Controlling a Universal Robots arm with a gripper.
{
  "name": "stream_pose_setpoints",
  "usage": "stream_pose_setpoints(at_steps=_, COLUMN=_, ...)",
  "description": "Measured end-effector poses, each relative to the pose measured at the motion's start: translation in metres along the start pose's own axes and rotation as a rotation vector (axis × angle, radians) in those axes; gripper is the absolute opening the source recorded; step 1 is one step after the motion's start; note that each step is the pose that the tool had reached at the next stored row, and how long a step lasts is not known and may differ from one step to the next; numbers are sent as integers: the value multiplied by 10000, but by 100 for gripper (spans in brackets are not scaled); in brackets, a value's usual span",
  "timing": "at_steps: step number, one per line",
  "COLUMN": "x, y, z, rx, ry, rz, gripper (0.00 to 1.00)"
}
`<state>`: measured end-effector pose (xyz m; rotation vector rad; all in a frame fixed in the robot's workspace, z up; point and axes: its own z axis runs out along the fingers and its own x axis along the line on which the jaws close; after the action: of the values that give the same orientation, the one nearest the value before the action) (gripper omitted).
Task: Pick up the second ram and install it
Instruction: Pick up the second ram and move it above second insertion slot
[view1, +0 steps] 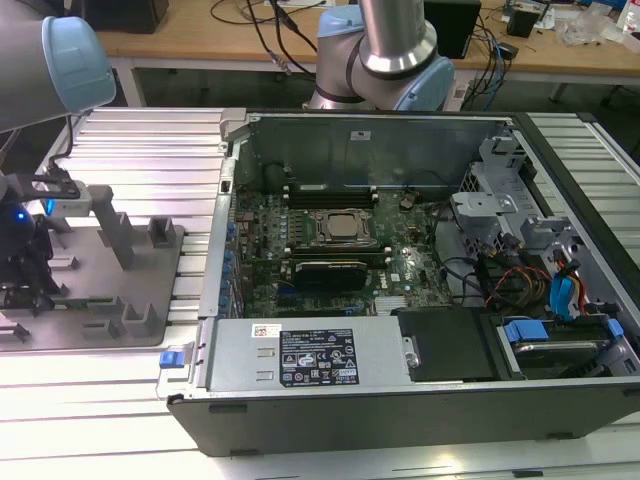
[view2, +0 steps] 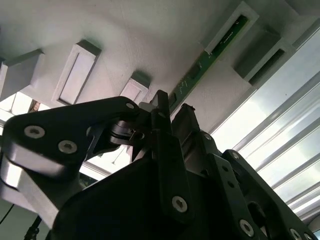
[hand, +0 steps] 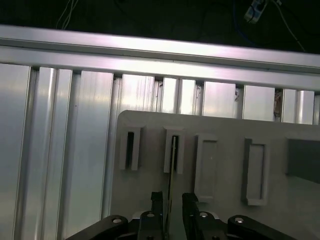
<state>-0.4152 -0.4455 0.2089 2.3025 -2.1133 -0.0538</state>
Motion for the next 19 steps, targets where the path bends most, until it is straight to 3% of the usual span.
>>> stream_pose_setpoints(at_steps=5, x=0, y=0, z=-2, rx=-1, ry=1, rz=0, gripper=26)
stream_pose_setpoints(at_steps=6, x=0, y=0, z=-2, rx=-1, ry=1, rz=0, gripper=19)
stream_pose_setpoints(at_steps=19, x=11, y=1, z=-1, rx=0, ry=-6, rz=2, gripper=17)
